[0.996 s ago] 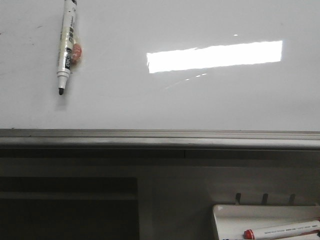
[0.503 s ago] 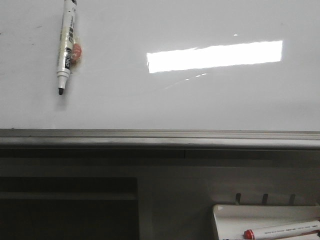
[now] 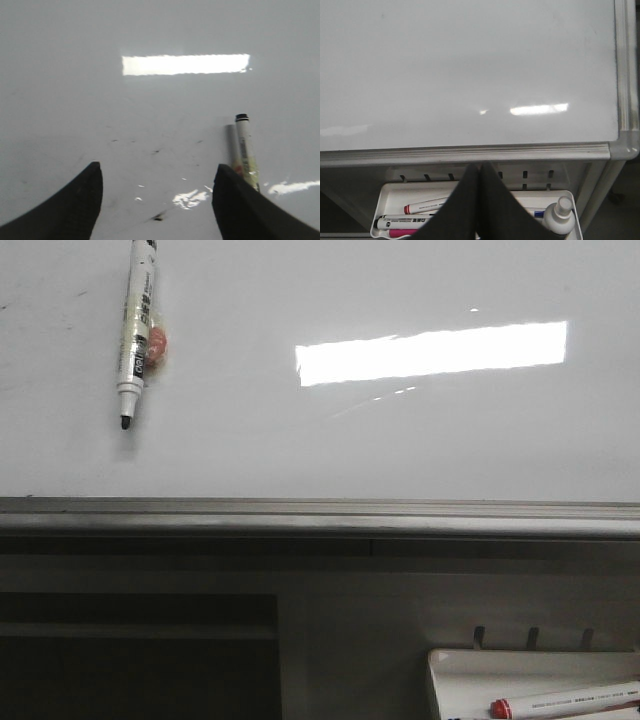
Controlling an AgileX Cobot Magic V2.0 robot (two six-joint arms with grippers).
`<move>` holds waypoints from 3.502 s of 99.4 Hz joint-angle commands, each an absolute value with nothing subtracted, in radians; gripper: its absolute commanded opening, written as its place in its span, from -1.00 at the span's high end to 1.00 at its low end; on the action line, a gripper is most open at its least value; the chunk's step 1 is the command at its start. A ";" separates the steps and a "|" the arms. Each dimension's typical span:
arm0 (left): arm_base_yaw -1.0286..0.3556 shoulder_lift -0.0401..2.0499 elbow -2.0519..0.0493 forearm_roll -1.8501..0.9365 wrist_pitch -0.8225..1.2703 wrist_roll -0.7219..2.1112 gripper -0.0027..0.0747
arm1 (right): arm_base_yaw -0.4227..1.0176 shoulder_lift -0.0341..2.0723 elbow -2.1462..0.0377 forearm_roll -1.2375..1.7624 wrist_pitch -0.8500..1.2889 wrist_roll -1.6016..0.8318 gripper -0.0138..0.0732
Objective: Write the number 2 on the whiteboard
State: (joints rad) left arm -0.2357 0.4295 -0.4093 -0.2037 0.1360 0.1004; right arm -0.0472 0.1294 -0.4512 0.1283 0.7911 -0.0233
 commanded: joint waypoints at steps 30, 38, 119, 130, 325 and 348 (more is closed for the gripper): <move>-0.611 0.854 -0.440 -0.229 -0.215 0.105 -0.07 | 0.081 0.156 -0.483 0.130 0.666 -0.044 0.80; -0.648 0.934 -0.440 -0.241 -0.294 0.105 -0.07 | 0.081 0.156 -0.483 0.132 0.657 -0.044 0.80; -0.691 1.277 -0.515 -0.388 -0.470 0.102 -0.07 | 0.081 0.156 -0.483 0.134 0.652 -0.044 0.80; -0.691 1.291 -0.515 -0.388 -0.470 0.102 -0.02 | 0.081 0.156 -0.483 0.134 0.654 -0.044 0.80; -0.892 0.982 -0.465 0.656 -0.169 0.102 0.98 | 0.817 1.068 -0.816 0.758 0.392 -0.994 0.31; -0.892 0.982 -0.465 0.656 -0.167 0.102 0.98 | 0.817 1.068 -0.816 0.756 0.381 -0.994 0.86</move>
